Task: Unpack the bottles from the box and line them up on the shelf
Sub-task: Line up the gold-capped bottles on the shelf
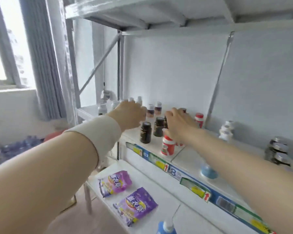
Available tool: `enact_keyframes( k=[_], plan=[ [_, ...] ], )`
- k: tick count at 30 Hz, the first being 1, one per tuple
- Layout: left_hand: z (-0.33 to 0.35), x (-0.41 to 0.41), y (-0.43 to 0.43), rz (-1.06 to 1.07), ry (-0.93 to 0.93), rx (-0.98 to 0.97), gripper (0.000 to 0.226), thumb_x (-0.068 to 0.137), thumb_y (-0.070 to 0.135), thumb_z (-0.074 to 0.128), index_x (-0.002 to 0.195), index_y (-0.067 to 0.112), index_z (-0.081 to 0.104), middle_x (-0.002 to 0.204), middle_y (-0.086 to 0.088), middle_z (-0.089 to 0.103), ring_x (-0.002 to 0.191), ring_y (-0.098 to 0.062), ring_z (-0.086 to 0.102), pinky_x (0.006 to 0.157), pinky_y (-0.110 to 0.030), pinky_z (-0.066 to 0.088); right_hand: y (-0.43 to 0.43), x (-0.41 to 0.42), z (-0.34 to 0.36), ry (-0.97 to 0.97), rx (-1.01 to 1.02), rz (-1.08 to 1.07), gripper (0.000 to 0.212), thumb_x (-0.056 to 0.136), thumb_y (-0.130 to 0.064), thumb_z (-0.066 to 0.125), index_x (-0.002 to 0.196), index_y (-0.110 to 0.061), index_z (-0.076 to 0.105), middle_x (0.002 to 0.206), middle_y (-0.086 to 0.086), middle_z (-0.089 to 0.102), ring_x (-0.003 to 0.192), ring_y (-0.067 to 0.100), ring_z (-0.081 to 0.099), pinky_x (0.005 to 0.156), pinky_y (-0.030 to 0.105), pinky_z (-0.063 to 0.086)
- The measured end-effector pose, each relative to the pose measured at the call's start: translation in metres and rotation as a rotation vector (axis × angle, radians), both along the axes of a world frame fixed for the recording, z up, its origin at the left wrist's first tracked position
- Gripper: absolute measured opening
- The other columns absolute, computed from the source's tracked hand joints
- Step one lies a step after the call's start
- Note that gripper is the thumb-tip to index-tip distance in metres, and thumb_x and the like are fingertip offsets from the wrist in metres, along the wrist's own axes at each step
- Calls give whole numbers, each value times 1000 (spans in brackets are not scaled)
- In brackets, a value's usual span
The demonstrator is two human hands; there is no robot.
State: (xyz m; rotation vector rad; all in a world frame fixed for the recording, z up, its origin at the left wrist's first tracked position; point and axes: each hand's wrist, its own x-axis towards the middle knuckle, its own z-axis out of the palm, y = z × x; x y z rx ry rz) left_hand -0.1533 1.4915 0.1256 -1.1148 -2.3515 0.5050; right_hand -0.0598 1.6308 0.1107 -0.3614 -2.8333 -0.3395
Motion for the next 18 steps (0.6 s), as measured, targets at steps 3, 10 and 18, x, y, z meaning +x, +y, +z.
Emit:
enact_keyframes(
  k=[3, 10, 18],
  plan=[
    [-17, -66, -78, 95, -6, 1, 47, 95, 20, 48, 138, 8, 35, 131, -11, 52, 121, -29, 51, 99, -38, 39, -75, -87, -13, -17, 2, 114, 41, 94, -26, 45, 130, -8, 40, 136, 16, 41, 123, 33, 42, 95, 41, 39],
    [-79, -212, -240, 294, -126, -80, 39, 94, 24, 47, 131, 12, 43, 127, -7, 55, 118, -26, 52, 100, -36, 42, -221, -258, -66, -150, -10, 312, 52, 94, -35, 45, 138, -9, 34, 138, 14, 38, 127, 32, 37, 103, 42, 33],
    [-184, -354, -342, 458, -360, -93, 42, 95, 28, 49, 133, 12, 41, 132, -8, 52, 122, -26, 50, 101, -36, 41, -291, -416, -168, -362, 48, 422, 50, 95, -31, 43, 139, -9, 31, 139, 13, 39, 130, 29, 36, 104, 41, 34]
  ],
)
